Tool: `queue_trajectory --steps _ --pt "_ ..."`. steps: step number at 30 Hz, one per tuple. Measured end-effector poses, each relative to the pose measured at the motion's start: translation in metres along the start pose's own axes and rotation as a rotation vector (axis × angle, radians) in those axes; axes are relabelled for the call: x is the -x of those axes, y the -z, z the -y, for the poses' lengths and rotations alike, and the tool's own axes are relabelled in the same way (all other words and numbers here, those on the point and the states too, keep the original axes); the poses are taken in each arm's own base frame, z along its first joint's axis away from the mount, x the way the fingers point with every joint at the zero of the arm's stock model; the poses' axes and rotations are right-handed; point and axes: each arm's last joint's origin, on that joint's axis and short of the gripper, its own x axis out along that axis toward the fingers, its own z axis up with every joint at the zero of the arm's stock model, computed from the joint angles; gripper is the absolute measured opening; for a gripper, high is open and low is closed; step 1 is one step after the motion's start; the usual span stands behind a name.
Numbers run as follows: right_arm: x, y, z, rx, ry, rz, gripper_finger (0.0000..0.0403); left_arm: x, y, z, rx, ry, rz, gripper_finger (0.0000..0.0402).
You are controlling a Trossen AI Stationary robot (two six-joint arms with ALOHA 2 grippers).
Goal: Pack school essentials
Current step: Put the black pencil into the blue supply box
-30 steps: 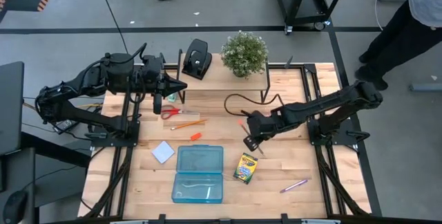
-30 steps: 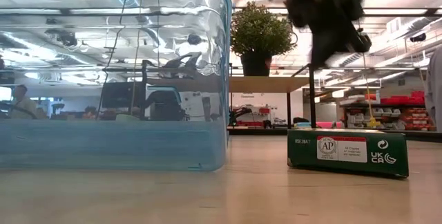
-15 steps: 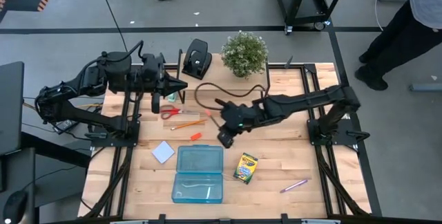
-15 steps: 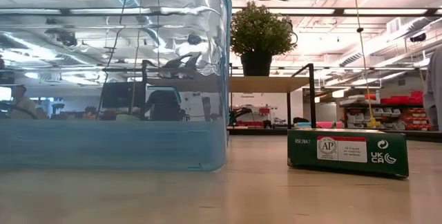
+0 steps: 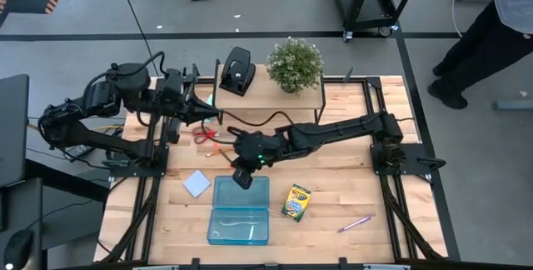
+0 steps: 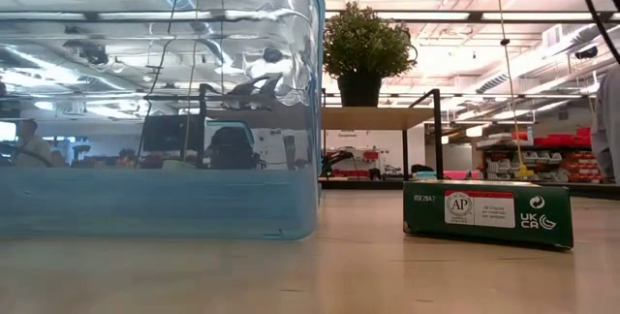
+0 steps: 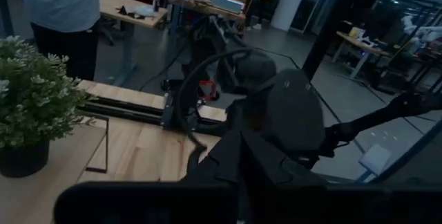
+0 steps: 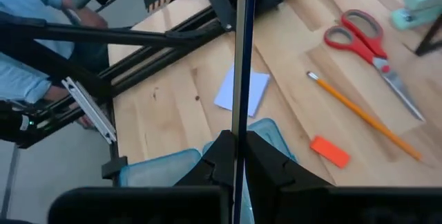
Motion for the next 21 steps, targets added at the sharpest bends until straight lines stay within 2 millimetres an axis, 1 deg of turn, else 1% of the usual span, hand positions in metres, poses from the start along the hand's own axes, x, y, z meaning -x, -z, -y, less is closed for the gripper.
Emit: queue_trajectory --steps 6,8,13,15,21 --pt "-0.022 0.002 -0.003 0.005 -0.025 0.014 0.0027 0.003 0.000 0.007 -0.001 0.036 0.004 0.0009" --pt "-0.027 0.000 -0.005 0.003 -0.050 0.046 0.0028 0.003 0.001 0.009 0.005 0.051 -0.002 0.0012" --pt "-0.040 0.002 -0.008 0.027 -0.136 0.041 0.0028 0.002 0.004 0.016 0.004 0.088 -0.027 0.0025" --pt "-0.041 0.004 -0.010 0.050 -0.187 0.004 0.0028 0.002 0.005 0.018 0.003 0.098 -0.035 0.0025" --pt "-0.048 0.026 -0.015 0.171 -0.274 -0.174 0.0028 0.005 0.007 0.022 -0.030 0.123 -0.051 0.0013"
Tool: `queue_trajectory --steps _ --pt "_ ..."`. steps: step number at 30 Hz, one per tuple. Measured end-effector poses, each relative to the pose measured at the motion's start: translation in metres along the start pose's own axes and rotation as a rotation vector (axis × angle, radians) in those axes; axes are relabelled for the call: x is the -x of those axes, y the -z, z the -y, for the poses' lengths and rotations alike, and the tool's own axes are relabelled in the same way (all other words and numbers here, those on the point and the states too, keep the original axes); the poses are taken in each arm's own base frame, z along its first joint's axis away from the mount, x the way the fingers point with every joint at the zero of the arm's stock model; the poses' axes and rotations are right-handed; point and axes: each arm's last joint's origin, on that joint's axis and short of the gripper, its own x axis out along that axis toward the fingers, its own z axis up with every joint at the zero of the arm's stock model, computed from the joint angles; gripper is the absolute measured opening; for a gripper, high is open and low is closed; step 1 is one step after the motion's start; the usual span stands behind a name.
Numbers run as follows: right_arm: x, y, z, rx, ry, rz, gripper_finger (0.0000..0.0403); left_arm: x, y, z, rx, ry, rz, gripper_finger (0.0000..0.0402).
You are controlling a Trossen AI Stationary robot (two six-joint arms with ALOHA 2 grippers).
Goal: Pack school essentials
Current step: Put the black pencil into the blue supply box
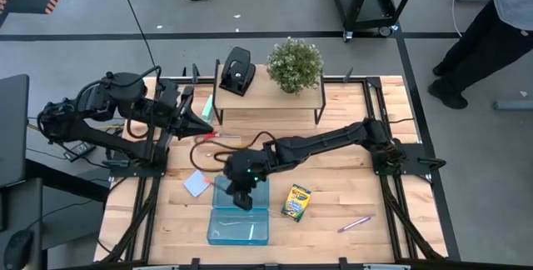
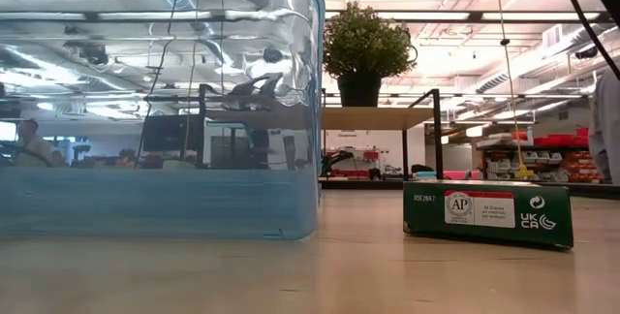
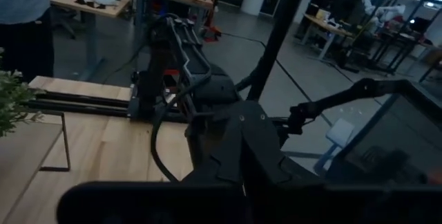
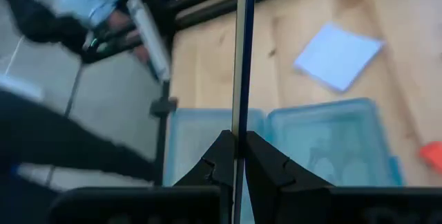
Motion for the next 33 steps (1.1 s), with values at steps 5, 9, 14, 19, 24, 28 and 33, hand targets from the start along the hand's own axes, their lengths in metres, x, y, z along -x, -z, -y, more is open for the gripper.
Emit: queue_trajectory --steps 5,9,14,19,24,28,33 --pt "-0.012 0.009 0.001 -0.049 -0.083 -0.096 0.0028 0.000 0.001 0.000 -0.005 0.001 -0.006 0.0011" --pt "-0.024 0.016 0.003 -0.132 -0.086 -0.135 0.0028 0.000 0.001 0.000 -0.015 0.001 -0.006 0.0022" --pt "-0.038 0.025 0.008 -0.221 -0.122 -0.200 0.0028 0.000 0.000 0.000 -0.024 0.001 -0.004 0.0022" --pt "-0.057 0.037 0.010 -0.264 -0.213 -0.299 0.0028 0.000 0.000 0.000 -0.072 -0.012 -0.003 0.0010" --pt "-0.067 0.046 0.007 -0.258 -0.239 -0.347 0.0029 0.000 0.000 -0.003 -0.091 -0.054 0.006 0.0010" --pt "-0.074 0.053 0.009 -0.266 -0.229 -0.372 0.0029 0.000 -0.001 -0.007 -0.090 -0.086 0.012 0.0023" --pt "-0.080 0.057 0.010 -0.287 -0.224 -0.390 0.0034 0.001 -0.002 -0.012 -0.086 -0.126 0.020 0.0027"
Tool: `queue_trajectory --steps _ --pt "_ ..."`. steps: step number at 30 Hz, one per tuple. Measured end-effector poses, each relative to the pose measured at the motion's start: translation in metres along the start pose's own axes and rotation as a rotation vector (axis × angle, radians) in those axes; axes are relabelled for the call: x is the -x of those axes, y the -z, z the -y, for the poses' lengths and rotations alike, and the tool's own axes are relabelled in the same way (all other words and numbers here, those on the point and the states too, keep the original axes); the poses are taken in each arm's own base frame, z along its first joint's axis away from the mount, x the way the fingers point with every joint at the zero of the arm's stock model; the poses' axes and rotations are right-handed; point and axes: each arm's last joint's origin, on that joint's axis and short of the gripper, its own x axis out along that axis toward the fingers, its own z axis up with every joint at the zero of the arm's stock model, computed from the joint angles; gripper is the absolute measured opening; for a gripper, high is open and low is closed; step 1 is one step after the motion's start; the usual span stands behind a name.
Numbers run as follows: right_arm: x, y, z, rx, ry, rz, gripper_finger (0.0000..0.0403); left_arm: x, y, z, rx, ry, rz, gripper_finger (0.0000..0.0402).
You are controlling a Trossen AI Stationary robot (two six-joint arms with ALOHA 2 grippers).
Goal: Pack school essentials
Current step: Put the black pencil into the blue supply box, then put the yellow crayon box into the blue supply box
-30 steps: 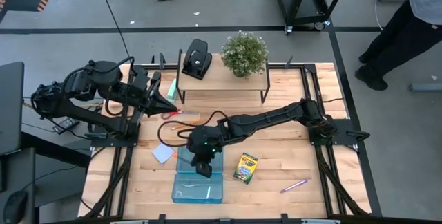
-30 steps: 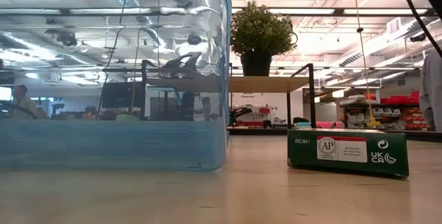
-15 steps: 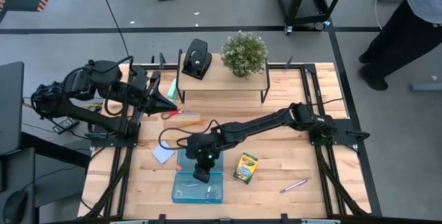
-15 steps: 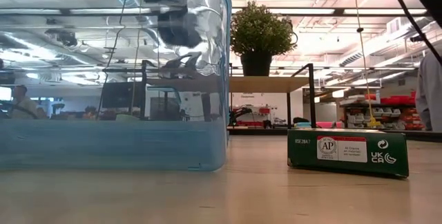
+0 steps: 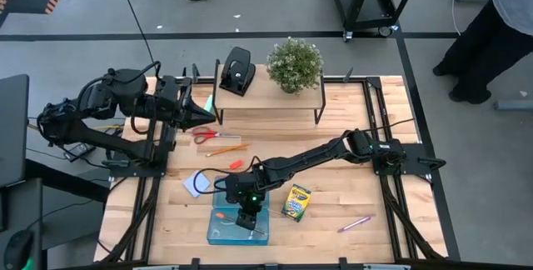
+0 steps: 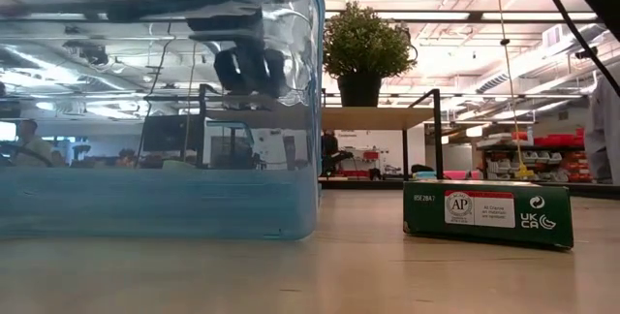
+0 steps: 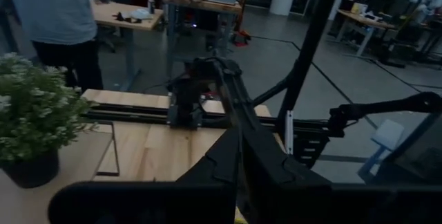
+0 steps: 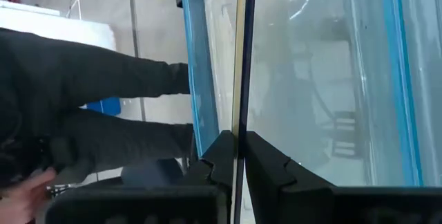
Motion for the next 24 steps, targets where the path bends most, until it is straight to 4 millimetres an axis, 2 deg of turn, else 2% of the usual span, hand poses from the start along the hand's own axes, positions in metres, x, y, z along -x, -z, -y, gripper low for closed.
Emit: queue_trajectory --steps 9,17,20,24 --pt "0.000 -0.001 0.001 -0.042 0.039 0.038 0.0097 0.000 0.000 -0.003 0.003 -0.017 0.003 0.0011" --pt "0.001 0.000 0.003 -0.098 0.066 0.038 0.0138 0.000 0.000 -0.003 0.005 -0.017 0.002 0.0027" --pt "0.007 0.002 0.003 -0.158 0.091 0.016 0.0146 0.000 0.000 -0.003 0.006 -0.017 0.002 0.0028" --pt "0.028 0.008 -0.006 -0.197 0.129 -0.003 0.0158 0.000 0.000 -0.003 0.006 -0.017 0.000 0.0020"
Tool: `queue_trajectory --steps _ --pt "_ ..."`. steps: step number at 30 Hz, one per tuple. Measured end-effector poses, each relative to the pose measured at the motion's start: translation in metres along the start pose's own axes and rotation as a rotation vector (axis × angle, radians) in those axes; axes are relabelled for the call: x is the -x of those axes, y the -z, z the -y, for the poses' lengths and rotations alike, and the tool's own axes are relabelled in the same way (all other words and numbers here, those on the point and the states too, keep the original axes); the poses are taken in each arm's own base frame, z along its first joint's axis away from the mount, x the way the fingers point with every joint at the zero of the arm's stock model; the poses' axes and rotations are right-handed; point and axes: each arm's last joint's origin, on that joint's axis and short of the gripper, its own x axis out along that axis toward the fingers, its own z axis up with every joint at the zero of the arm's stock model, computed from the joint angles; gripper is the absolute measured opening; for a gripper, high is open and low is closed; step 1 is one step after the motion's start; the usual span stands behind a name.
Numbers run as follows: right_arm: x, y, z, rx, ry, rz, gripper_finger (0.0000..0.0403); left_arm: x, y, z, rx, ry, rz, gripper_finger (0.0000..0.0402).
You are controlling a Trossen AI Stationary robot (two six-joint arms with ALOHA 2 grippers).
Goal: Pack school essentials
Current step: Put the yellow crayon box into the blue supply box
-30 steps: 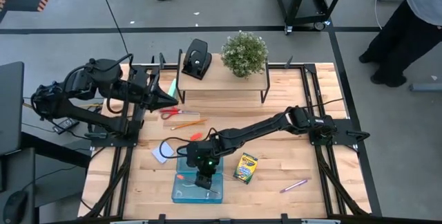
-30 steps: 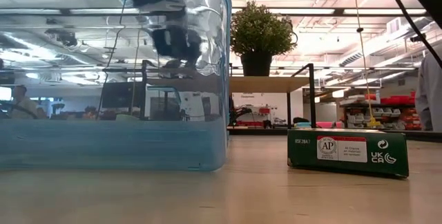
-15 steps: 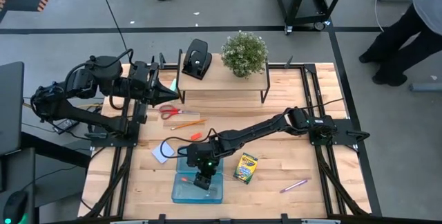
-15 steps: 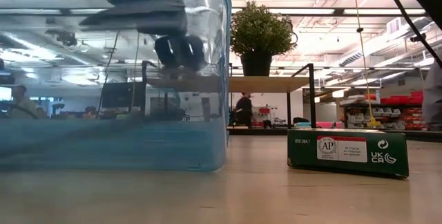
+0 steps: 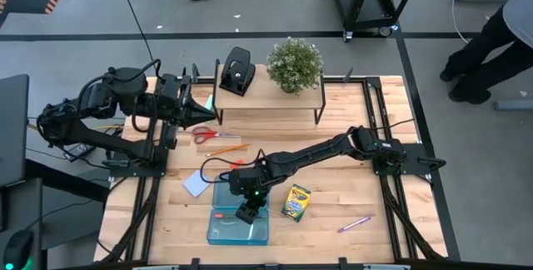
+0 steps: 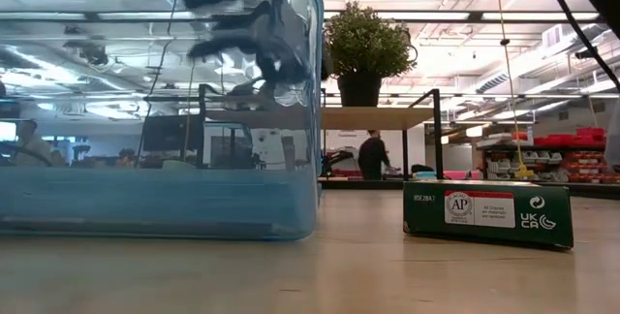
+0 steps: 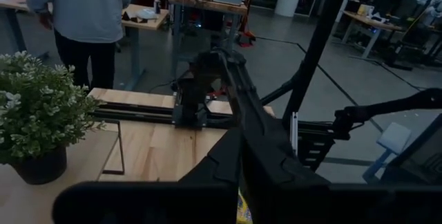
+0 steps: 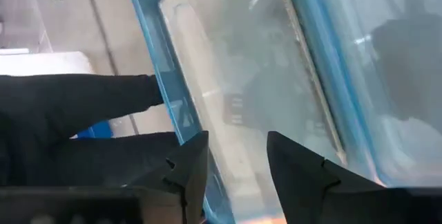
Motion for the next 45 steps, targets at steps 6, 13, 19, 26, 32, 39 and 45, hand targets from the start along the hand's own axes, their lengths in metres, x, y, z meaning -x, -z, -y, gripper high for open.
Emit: queue_trajectory --steps 6,13,19,26,32,39,45 --pt "0.047 0.021 -0.007 0.069 0.198 0.037 0.0198 0.000 0.003 0.000 0.003 -0.004 -0.028 0.0013" --pt "0.088 0.047 -0.006 0.129 0.503 0.059 0.0283 0.000 0.008 -0.003 0.072 -0.063 -0.071 0.0038" --pt "0.095 0.070 -0.005 0.060 0.720 0.063 0.0338 0.001 0.009 -0.004 0.165 -0.123 -0.068 0.0065" --pt "0.111 0.095 -0.014 -0.028 0.845 0.165 0.0335 -0.008 0.014 -0.006 0.346 -0.161 -0.109 0.0104" --pt "0.126 0.114 -0.029 -0.108 0.816 0.280 0.0313 -0.038 0.029 -0.011 0.497 -0.222 -0.227 0.0116" --pt "0.128 0.148 -0.050 -0.015 0.797 0.342 0.0273 -0.082 0.047 -0.012 0.477 -0.108 -0.392 0.0092" --pt "0.112 0.176 -0.057 -0.007 0.802 0.330 0.0225 -0.118 0.063 -0.005 0.330 -0.025 -0.459 0.0071"
